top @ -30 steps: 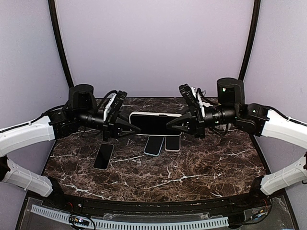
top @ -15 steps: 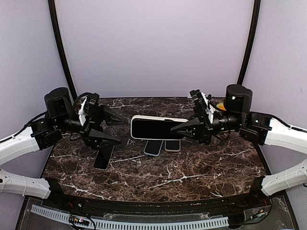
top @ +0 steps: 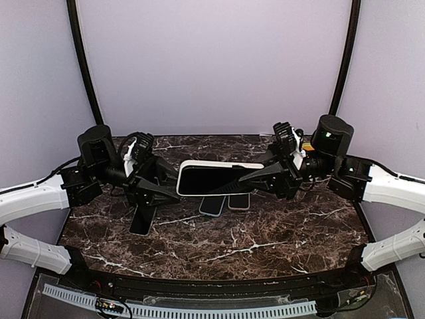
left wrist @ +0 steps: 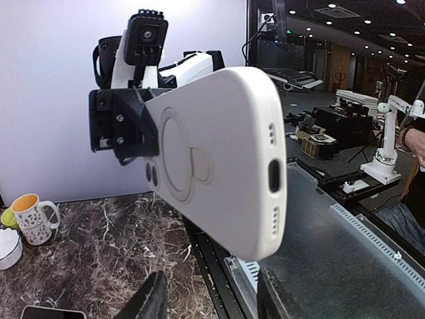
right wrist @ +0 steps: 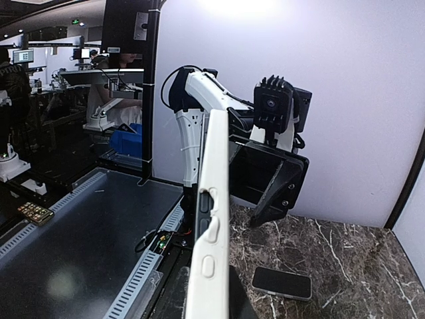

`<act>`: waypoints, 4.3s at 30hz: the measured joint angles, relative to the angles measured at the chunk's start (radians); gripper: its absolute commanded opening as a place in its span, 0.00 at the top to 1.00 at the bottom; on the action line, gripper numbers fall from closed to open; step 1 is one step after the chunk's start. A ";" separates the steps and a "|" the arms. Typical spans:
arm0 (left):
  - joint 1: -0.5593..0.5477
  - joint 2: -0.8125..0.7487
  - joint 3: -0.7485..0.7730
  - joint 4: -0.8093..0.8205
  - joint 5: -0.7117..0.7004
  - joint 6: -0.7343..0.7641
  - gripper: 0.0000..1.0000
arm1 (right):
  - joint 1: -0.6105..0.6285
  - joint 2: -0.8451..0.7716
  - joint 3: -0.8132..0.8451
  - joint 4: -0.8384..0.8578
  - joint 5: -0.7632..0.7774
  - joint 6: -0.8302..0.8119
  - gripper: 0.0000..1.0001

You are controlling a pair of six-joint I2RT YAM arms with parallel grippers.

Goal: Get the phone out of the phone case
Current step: Remove the bottom left corner of the phone case, then pass from the right arm to the left

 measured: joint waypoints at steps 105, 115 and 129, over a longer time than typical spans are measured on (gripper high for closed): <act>0.127 -0.145 -0.023 -0.406 -0.439 0.687 0.68 | -0.002 0.046 -0.022 -0.286 0.483 -0.389 1.00; 0.127 -0.097 -0.023 -0.374 -0.257 0.661 0.68 | 0.020 0.118 0.007 -0.273 0.448 -0.414 1.00; 0.127 -0.061 -0.023 -0.325 -0.156 0.613 0.69 | 0.031 0.143 0.007 -0.227 0.361 -0.397 1.00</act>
